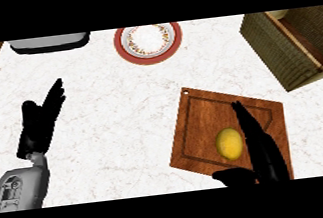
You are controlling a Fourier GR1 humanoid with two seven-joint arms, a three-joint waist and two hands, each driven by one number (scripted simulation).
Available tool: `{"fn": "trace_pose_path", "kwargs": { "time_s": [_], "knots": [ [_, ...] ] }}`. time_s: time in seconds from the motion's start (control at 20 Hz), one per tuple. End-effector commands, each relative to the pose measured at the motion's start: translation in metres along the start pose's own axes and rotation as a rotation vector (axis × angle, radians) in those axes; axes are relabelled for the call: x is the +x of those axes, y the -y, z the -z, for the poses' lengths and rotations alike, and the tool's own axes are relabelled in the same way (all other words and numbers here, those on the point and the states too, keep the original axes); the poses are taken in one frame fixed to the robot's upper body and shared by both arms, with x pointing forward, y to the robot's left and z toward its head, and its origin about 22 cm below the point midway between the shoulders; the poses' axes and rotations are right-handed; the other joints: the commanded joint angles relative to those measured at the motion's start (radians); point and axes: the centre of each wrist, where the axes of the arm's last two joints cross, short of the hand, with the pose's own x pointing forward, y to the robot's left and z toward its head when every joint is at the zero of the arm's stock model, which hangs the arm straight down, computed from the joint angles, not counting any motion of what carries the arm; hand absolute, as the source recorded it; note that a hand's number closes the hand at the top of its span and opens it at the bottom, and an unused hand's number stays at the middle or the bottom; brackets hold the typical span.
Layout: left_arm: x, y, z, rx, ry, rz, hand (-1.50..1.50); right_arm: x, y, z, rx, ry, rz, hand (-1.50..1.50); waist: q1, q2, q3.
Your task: Pick the lemon from the cutting board and place it in the basket
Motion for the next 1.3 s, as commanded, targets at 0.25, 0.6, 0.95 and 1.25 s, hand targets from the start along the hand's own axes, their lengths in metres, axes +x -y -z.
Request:
{"fn": "trace_pose_path", "kwargs": {
  "time_s": [0.25, 0.6, 0.95, 1.25],
  "knots": [
    [-0.002, 0.0, -0.014, -0.008, 0.007, -0.004, 0.0, -0.003, -0.001, 0.013, -0.01, 0.047, -0.108, 1.5, 0.003, 0.0, 0.0],
    [0.006, -0.01, 0.0, 0.013, 0.005, 0.007, 0.0, -0.002, 0.0, 0.01, -0.073, 0.088, -0.235, 1.5, -0.001, 0.0, 0.0],
    [0.019, 0.021, 0.01, -0.041, 0.035, 0.017, 0.0, 0.032, 0.015, 0.075, 0.084, 0.121, -0.623, 1.5, 0.045, 0.006, -0.002],
    [-0.003, 0.013, 0.01, -0.028, 0.006, -0.008, 0.0, 0.132, 0.035, 0.124, 0.208, 0.231, -0.849, 1.5, 0.046, 0.007, -0.002]
  ]
}}
